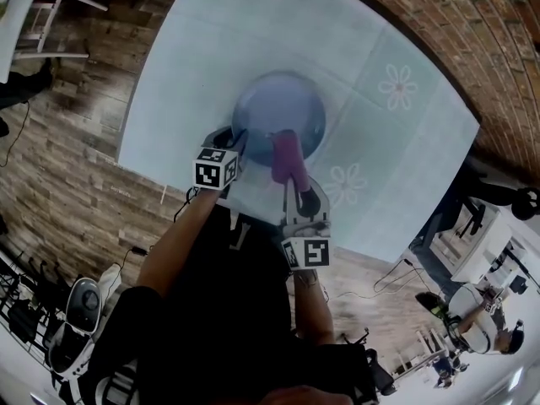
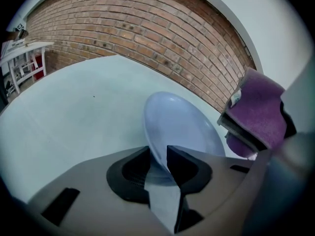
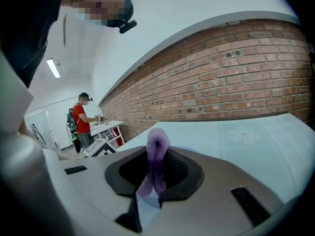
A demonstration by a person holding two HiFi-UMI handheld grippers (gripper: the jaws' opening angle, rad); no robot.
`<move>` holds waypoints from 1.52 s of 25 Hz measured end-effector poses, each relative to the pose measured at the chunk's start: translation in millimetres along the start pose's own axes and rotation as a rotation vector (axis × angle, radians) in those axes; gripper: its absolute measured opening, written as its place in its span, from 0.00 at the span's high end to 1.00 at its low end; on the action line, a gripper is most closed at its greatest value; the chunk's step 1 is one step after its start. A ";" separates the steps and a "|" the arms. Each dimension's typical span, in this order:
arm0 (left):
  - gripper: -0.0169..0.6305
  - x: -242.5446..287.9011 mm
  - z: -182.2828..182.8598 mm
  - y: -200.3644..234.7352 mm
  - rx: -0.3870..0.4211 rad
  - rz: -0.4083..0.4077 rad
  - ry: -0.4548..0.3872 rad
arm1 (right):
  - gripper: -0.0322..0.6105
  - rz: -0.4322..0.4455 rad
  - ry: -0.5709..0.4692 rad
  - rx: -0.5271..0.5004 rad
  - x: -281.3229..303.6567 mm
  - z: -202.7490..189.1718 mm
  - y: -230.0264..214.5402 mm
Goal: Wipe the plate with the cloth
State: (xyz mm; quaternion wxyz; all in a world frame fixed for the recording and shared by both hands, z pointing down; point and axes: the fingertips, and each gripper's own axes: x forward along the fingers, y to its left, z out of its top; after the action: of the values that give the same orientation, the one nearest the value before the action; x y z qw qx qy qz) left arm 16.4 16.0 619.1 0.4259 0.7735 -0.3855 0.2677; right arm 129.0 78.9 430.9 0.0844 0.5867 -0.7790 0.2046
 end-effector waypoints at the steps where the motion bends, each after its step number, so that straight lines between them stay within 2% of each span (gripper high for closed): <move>1: 0.78 -1.0 0.1 0.1 0.013 0.001 0.003 | 0.83 0.005 0.002 -0.002 0.9 -0.3 -0.1; 9: 0.87 -9.3 -0.8 7.9 0.080 0.001 0.021 | 0.83 0.095 0.056 -0.031 15.3 -14.7 9.6; 13: 0.88 -9.9 -5.7 8.6 0.061 -0.027 0.034 | 0.83 0.192 0.087 -0.057 26.4 -24.4 22.8; 16: 0.88 -10.3 -5.0 8.7 0.080 -0.048 0.038 | 0.83 0.280 0.113 -0.077 38.4 -33.3 36.1; 20: 0.88 -7.9 -2.8 6.6 0.114 -0.056 0.049 | 0.83 0.357 0.227 -0.123 54.8 -58.2 37.5; 26: 0.88 -6.9 0.0 5.1 0.124 -0.053 0.040 | 0.83 0.364 0.357 -0.125 82.5 -89.6 26.9; 33: 0.88 -5.3 0.8 4.8 0.126 -0.048 0.025 | 0.83 0.377 0.392 -0.190 108.8 -96.5 29.9; 38: 0.89 -5.1 0.5 2.7 0.116 -0.045 0.023 | 0.83 0.408 0.433 -0.291 120.7 -104.2 43.7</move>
State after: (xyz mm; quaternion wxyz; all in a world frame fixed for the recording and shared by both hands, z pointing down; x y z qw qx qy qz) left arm 11.4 16.5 616.3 0.3906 0.8023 -0.3468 0.2888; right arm 40.4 26.2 560.2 0.2883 0.3433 -0.8655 0.2237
